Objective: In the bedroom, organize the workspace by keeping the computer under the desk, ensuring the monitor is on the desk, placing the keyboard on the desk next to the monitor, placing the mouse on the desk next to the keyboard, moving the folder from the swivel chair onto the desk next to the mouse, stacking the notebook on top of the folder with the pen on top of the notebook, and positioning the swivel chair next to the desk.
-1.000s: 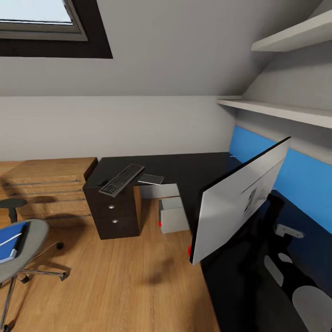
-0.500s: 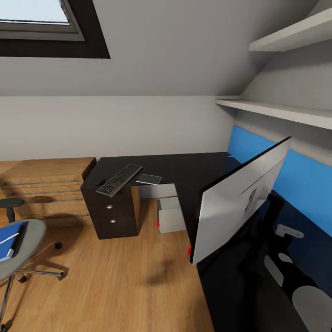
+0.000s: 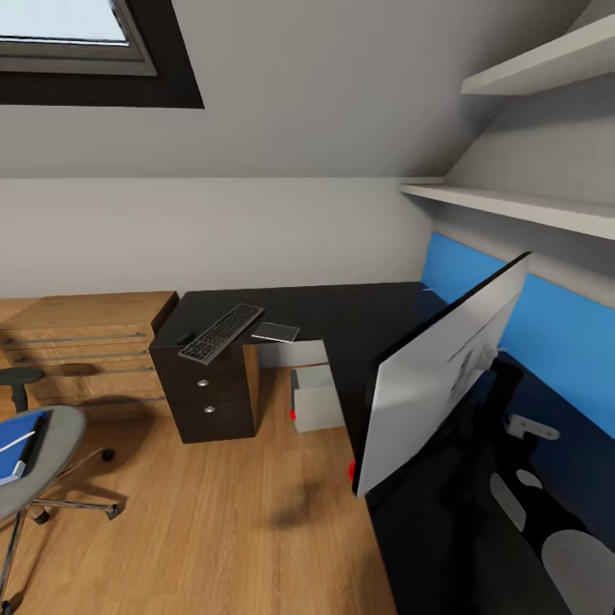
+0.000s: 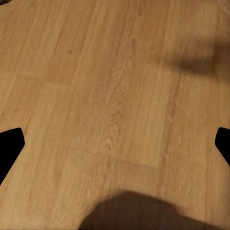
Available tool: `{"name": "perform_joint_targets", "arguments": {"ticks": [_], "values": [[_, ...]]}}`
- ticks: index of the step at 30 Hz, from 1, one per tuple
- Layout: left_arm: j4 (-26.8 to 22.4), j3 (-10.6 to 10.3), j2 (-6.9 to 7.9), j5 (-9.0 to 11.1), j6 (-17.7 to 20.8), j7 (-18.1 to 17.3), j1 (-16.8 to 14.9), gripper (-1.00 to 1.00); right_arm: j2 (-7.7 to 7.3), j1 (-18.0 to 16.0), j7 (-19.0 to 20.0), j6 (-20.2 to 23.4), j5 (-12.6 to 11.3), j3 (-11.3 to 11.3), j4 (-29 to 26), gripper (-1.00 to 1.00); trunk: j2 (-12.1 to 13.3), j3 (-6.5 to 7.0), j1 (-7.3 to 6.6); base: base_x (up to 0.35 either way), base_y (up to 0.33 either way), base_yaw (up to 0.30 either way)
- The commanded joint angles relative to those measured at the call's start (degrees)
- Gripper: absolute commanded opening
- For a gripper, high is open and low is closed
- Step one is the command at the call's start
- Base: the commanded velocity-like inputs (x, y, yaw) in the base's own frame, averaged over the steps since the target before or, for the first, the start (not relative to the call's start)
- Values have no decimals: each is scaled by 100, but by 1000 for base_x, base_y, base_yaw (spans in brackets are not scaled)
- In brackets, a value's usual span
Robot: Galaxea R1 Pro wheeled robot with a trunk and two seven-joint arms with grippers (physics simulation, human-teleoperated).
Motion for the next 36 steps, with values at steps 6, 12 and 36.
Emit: {"name": "perform_joint_targets", "arguments": {"ticks": [6, 12, 36], "values": [[5, -20, 1, 51, -17, 7, -5, 100, -2, -4, 268, -13, -11, 11, -2, -100, -4, -6, 0, 0, 0, 0], [3, -20, -2, 51, -17, 7, -5, 100, -8, -4, 350, -4, -12, 11, -2, -100, -4, -6, 0, 0, 0, 0], [3, -19, 3, 42, -26, 7, -3, 100, -9, -4, 428, 19, -4, 21, -2, -100, -4, -6, 0, 0, 0, 0]]}}
